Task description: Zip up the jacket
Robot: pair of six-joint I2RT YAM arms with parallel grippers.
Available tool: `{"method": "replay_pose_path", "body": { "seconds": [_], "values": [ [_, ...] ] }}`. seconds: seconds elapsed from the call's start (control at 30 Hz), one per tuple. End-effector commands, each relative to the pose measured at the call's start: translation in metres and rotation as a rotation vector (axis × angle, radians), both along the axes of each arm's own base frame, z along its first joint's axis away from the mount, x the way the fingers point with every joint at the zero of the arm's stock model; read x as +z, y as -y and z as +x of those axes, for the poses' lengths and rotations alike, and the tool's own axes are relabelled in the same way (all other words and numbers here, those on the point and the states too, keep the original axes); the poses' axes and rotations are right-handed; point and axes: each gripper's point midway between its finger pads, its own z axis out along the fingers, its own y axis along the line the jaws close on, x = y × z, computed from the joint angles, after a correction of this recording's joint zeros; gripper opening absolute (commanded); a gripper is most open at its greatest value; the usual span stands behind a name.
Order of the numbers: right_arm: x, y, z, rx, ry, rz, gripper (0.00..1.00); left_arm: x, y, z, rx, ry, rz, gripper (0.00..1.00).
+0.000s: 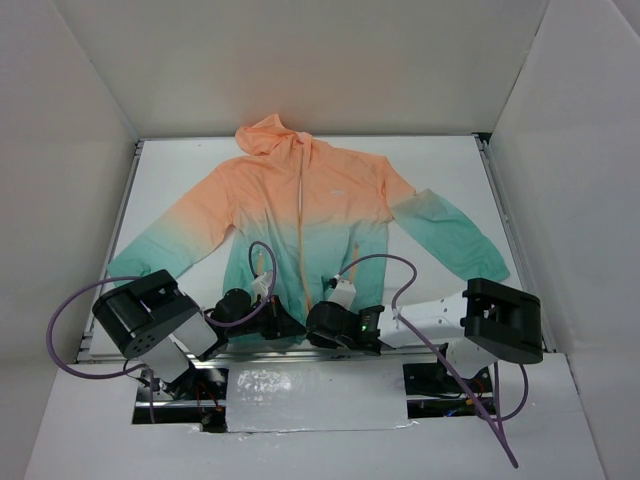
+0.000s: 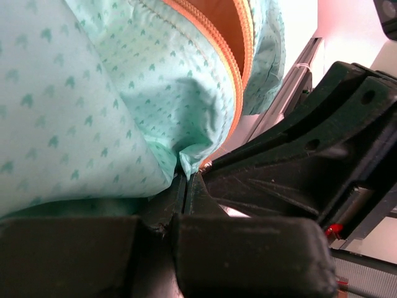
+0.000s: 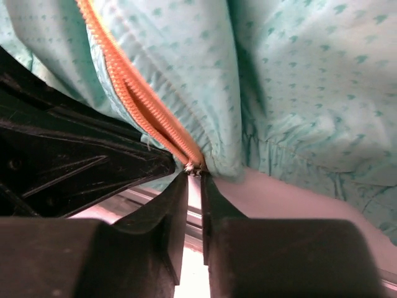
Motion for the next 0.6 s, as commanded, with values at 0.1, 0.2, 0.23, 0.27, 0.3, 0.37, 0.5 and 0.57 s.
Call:
{"method": "replay_pose_path", "body": {
  "seconds": [0.1, 0.2, 0.23, 0.27, 0.3, 0.37, 0.5, 0.57],
  "values": [
    [-0.011, 0.026, 0.008, -0.046, 0.042, -0.111, 0.26, 0.016, 0.008, -0.004, -0.057, 0.055, -0.057, 0.0],
    [-0.01, 0.026, 0.008, -0.036, 0.043, -0.133, 0.4, 0.017, 0.008, -0.004, -0.057, 0.059, -0.061, 0.0],
    [-0.008, 0.023, 0.01, -0.028, 0.049, -0.138, 0.41, 0.016, 0.008, -0.005, -0.06, 0.054, -0.059, 0.0],
    [-0.008, 0.022, 0.009, -0.023, 0.049, -0.143, 0.42, 0.016, 0.009, -0.005, -0.061, 0.052, -0.058, 0.0],
    [-0.008, 0.022, 0.009, -0.016, 0.048, -0.147, 0.43, 0.016, 0.009, -0.005, -0.063, 0.055, -0.062, 0.0],
    [-0.008, 0.021, 0.008, -0.01, 0.046, -0.148, 0.43, 0.016, 0.009, -0.005, -0.061, 0.053, -0.063, 0.0],
    [-0.011, 0.018, 0.008, -0.007, 0.047, -0.146, 0.41, 0.018, 0.01, -0.005, -0.066, 0.058, -0.07, 0.0],
    [-0.019, 0.021, 0.008, -0.01, 0.044, -0.186, 0.4, 0.019, 0.011, -0.005, -0.069, 0.06, -0.073, 0.0]
  ]
}}
